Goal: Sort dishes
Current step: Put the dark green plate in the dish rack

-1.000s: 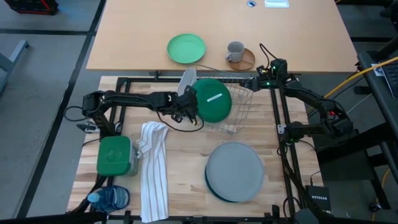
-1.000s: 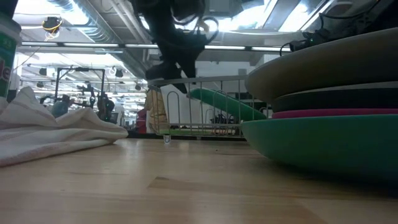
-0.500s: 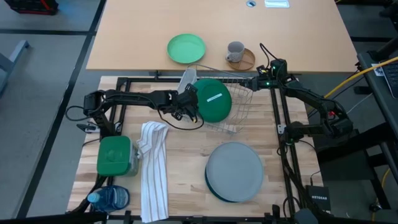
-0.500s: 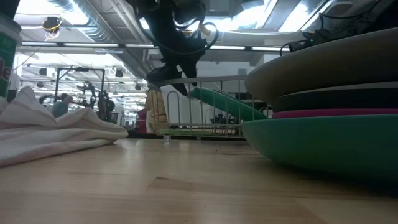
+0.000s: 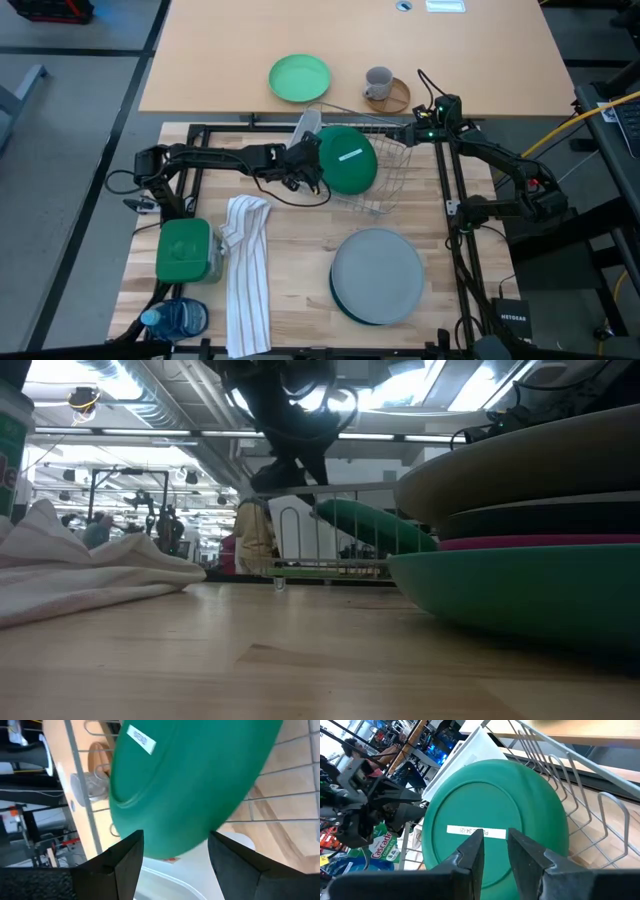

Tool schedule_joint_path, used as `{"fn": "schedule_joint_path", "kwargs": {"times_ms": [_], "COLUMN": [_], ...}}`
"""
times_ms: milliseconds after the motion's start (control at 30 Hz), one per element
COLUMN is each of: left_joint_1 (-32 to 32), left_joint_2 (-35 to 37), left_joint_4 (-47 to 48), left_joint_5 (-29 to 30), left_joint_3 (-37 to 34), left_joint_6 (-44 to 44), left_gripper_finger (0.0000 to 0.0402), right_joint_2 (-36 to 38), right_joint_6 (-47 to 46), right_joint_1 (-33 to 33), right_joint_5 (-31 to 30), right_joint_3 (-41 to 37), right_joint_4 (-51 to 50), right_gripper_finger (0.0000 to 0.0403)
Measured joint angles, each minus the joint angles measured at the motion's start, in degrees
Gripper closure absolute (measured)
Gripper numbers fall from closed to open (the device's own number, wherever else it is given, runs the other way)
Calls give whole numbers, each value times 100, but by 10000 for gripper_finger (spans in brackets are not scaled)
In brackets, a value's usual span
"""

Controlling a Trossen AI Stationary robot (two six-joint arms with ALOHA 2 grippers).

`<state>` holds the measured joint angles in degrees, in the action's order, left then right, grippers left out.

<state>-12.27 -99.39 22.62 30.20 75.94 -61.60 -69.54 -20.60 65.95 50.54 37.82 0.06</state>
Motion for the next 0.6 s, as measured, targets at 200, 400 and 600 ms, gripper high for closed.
{"fn": "schedule_joint_path", "kwargs": {"times_ms": [200, 400, 600], "left_joint_1": [-11, 61, 247], "left_joint_2": [-2, -2, -3], "left_joint_4": [-347, -321, -305], "left_joint_5": [26, 26, 124], "left_joint_3": [0, -2, -1], "left_joint_6": [-79, 4, 999], "left_gripper_finger": [190, 190, 190], "right_joint_2": [0, 0, 0], "right_joint_6": [0, 24, 140], "right_joint_1": [0, 0, 0], "right_joint_5": [0, 0, -1], "right_joint_3": [0, 0, 0], "right_joint_4": [-27, -27, -27], "right_gripper_finger": [314, 314, 314]}}
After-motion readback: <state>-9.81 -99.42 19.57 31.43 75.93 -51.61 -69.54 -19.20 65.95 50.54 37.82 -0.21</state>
